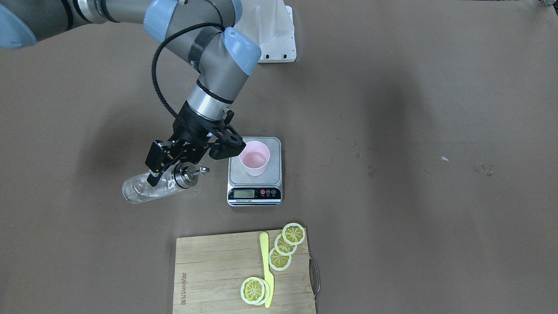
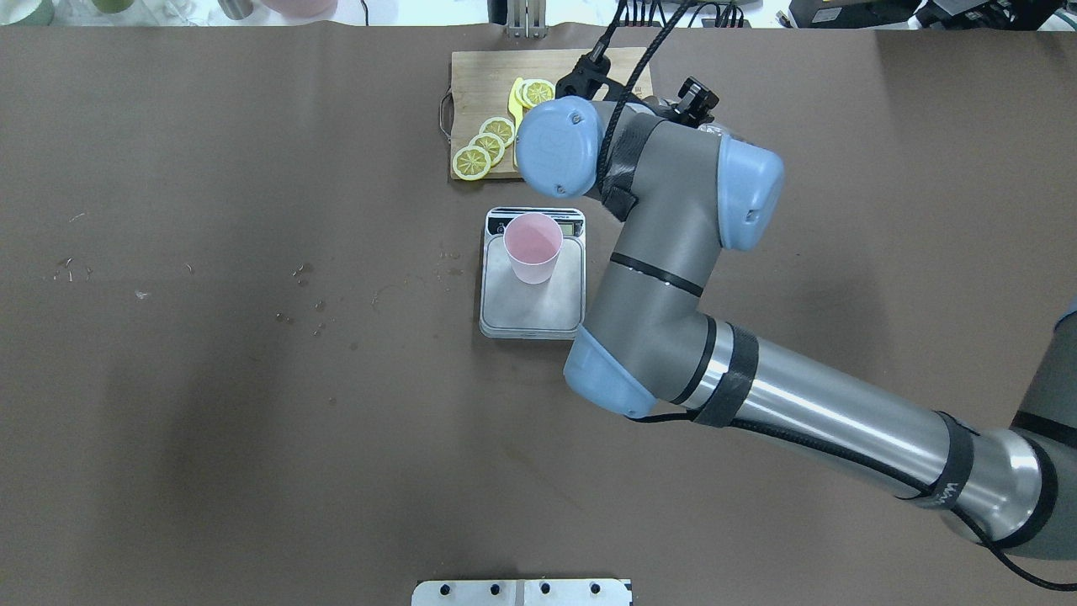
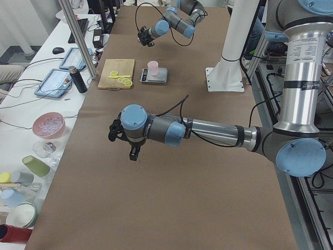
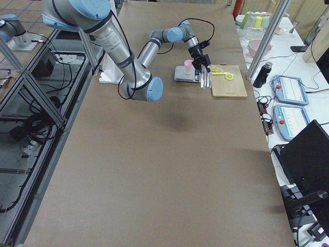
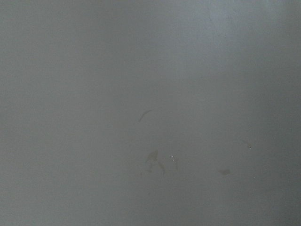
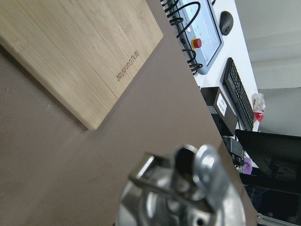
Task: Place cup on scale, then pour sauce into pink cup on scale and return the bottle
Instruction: 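Rotate the sauce bottle upright and carry it away from the cup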
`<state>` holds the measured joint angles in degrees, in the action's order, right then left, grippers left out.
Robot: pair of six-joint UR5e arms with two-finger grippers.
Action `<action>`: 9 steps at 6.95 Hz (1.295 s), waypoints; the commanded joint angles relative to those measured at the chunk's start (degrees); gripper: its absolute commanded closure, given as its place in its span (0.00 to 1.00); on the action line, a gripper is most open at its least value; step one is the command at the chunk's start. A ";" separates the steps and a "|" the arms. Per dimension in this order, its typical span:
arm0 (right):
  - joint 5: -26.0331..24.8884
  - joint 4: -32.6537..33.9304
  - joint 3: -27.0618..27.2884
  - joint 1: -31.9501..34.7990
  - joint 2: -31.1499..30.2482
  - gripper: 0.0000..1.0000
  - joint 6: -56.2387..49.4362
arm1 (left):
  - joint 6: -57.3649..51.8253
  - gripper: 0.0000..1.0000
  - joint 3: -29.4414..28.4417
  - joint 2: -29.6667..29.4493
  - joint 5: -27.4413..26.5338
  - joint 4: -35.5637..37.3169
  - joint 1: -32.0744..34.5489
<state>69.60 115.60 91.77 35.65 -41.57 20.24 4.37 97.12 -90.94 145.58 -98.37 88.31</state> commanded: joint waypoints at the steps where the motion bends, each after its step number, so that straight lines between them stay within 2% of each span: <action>1: 8.76 -6.07 2.17 5.72 -1.93 1.00 -1.86 | -0.50 0.03 0.00 -0.29 -0.12 -0.24 0.55; 3: 20.00 -15.88 2.97 12.48 -6.91 1.00 -1.87 | 0.11 0.03 -0.08 -0.64 -0.29 -2.00 0.64; 5: 26.87 -22.58 4.20 17.15 -12.28 1.00 -1.52 | 0.02 0.03 -0.17 -1.08 -0.29 -2.00 0.73; 8: 31.12 -23.40 8.93 19.54 -17.83 1.00 -0.73 | 0.02 0.03 -0.09 -1.17 -0.20 -2.09 0.82; 9: 31.73 -30.19 8.77 19.55 -21.41 1.00 1.80 | 0.02 0.03 -0.09 -1.34 -0.20 -2.09 0.82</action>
<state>100.45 90.77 99.97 54.98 -59.44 19.99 4.42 96.99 -92.15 145.36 -100.45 89.12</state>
